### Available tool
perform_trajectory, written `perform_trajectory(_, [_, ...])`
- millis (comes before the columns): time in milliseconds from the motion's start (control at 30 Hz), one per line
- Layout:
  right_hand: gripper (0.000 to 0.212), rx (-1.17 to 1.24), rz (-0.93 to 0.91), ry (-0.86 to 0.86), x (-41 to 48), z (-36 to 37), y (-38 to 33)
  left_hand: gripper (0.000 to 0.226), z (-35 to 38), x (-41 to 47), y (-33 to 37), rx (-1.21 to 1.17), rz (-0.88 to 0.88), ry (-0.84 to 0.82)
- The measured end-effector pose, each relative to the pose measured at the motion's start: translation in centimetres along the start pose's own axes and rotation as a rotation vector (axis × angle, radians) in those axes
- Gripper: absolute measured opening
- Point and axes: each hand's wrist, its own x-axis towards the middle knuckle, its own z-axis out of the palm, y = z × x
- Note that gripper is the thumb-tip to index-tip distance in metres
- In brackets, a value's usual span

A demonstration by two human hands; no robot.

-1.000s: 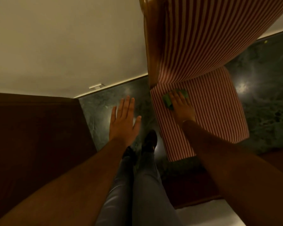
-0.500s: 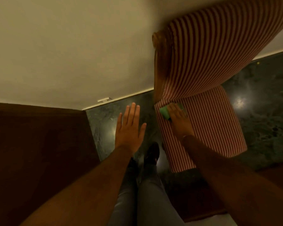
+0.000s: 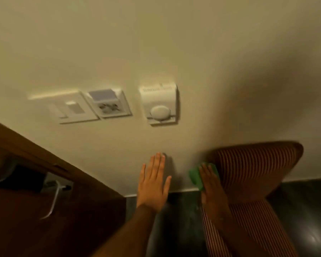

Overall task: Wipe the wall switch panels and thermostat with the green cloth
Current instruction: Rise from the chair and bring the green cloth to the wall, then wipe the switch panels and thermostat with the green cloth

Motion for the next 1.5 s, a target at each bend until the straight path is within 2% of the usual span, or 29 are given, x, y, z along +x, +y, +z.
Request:
perform_trajectory(100, [0.065,0.044,-0.101,0.102,2.4,-1.8,-3.8,0.073,-4.4,1.3,-1.4,0.044,0.022,0.162])
perform_trajectory(300, [0.060,0.098,-0.338,0.196,6.1,-4.0,-10.4,0.080,-12.3,3.7,-6.5,0.133,0.173,0.463])
perform_trajectory(467, [0.067,0.140,-0.426,0.246,7.7,-5.1,-16.9,0.074,-20.6,7.9,-10.3,0.143,0.118,0.752])
perform_trajectory(667, [0.069,0.219,-0.546,0.348,10.3,-5.5,-23.4,0.073,-30.2,13.7,-14.2,0.030,-0.016,0.991])
perform_trajectory(800, [0.075,0.258,-0.555,0.357,12.8,-4.3,-25.1,0.076,-33.6,16.8,-16.0,0.034,-0.014,1.057])
perform_trajectory(967, [0.052,0.214,-0.564,0.453,14.6,-1.2,-25.1,0.077,-32.3,18.4,-17.2,0.071,0.066,1.155])
perform_trajectory(1100, [0.053,0.204,-0.478,0.483,14.7,0.7,-25.0,0.072,-32.1,18.8,-17.7,0.070,0.111,1.181])
perform_trajectory(1233, [0.044,0.189,-0.416,0.498,15.4,1.5,-25.4,0.074,-32.0,18.8,-17.8,0.077,0.074,1.186])
perform_trajectory(1333, [0.048,0.217,-0.368,0.536,15.7,2.2,-26.5,0.065,-31.9,19.0,-17.9,0.083,0.045,1.212])
perform_trajectory(1500, [0.038,0.278,-0.342,0.584,16.0,4.3,-29.1,0.061,-31.4,19.6,-17.9,0.093,0.038,1.284])
